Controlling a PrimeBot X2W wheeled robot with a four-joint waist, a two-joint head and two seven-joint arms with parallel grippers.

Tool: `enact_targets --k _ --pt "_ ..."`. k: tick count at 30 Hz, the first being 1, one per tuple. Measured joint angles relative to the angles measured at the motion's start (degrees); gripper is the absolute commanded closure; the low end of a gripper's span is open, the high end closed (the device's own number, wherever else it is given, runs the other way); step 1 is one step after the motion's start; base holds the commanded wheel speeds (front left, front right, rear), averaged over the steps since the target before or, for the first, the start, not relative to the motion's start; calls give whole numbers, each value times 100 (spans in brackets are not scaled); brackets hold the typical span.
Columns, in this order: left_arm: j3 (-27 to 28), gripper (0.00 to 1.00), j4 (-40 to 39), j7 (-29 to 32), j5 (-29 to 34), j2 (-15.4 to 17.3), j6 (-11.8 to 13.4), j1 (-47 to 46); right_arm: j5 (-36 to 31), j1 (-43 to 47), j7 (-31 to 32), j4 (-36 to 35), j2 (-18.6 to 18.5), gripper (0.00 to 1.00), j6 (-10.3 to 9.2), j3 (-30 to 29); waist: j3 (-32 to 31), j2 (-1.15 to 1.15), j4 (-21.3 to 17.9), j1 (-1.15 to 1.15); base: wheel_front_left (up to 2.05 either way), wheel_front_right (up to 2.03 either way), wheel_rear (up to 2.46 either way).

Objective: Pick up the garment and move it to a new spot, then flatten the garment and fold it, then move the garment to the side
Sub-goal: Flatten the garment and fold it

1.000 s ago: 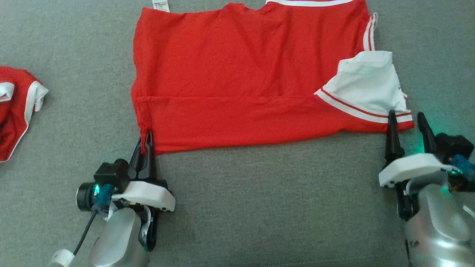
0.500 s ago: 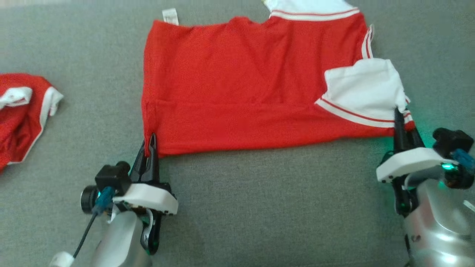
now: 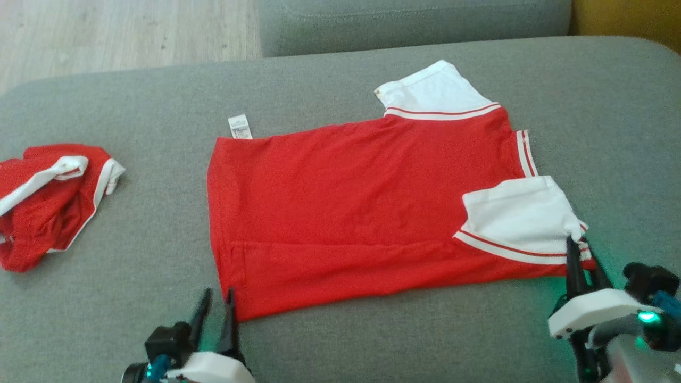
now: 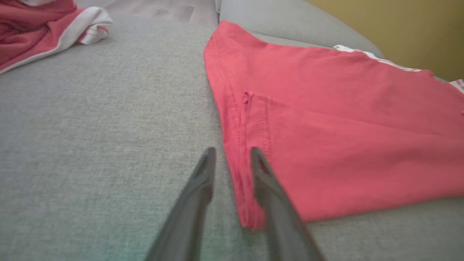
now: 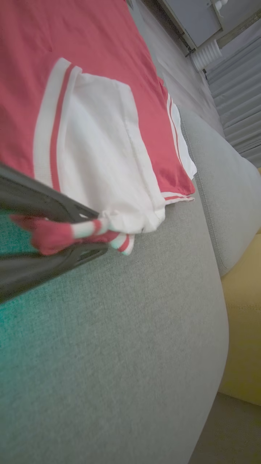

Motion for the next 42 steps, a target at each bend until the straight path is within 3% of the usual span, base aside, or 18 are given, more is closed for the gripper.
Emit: enact_targets --k 1,7,12,16,19,22,25,32,40,41,42 --pt "-4 0 8 -1 -40 8 37 -2 0 1 0 11 -15 0 0 -10 20 0 3 0 0 0 0" --pt "22 0 1 0 113 25 107 -427 -91 -238 0 -216 -83 0 0 -194 276 0 36 2 0 0 0" --pt "59 0 546 11 437 307 -197 -2067 -230 -1054 0 -310 -133 0 0 -38 682 0 77 3 0 0 0" --pt "-179 0 1357 539 483 776 -412 -3421 -265 -1788 -1 -280 -167 0 0 310 1056 0 49 4 0 0 0" --pt "-419 0 1660 745 414 909 -452 -3923 -268 -2091 -1 -233 -166 0 0 525 1256 0 -1 4 0 0 0" --pt "-1190 0 1800 984 -81 1049 -493 -4209 -268 -2302 -1 -163 -145 0 0 739 1476 0 -109 4 0 0 0" --pt "-1603 0 1822 1018 -471 1241 -493 -4334 -260 -2378 0 -140 -115 0 0 842 1594 0 -190 3 0 0 0" --pt "-1973 0 2006 914 -980 1513 -493 -4537 -211 -2434 -1 -141 -109 0 0 937 1674 0 -264 3 0 0 0" --pt "-2388 0 2191 848 -1497 1525 -493 -4580 -163 -2452 -1 -141 -185 0 0 977 1645 0 -217 2 0 0 0" --pt "-2432 11 2198 848 -1570 1525 -493 -4580 -163 -2474 -1 -137 -188 0 0 987 1645 0 -211 2 0 0 0" --pt "-2488 32 2209 843 -1639 1526 -493 -4581 -163 -2513 -1 -127 -188 0 0 1005 1646 0 -209 2 0 0 0"
